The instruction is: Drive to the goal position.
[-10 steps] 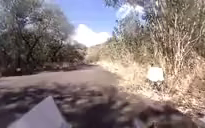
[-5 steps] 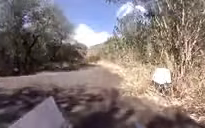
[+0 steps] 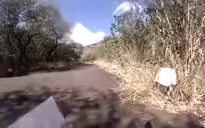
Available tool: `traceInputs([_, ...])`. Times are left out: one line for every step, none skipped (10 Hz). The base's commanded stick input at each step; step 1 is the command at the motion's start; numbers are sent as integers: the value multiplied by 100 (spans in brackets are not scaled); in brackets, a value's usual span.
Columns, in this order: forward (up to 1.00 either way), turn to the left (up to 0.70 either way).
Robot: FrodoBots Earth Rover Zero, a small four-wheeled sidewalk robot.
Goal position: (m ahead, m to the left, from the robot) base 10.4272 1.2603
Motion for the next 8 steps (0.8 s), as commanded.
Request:
traceInputs([50,0])
traceInputs([50,0])
traceInputs([50,0])
traceInputs([50,0])
traceInputs([50,0])
traceInputs([50,0])
traceInputs([50,0])
traceInputs([50,0])
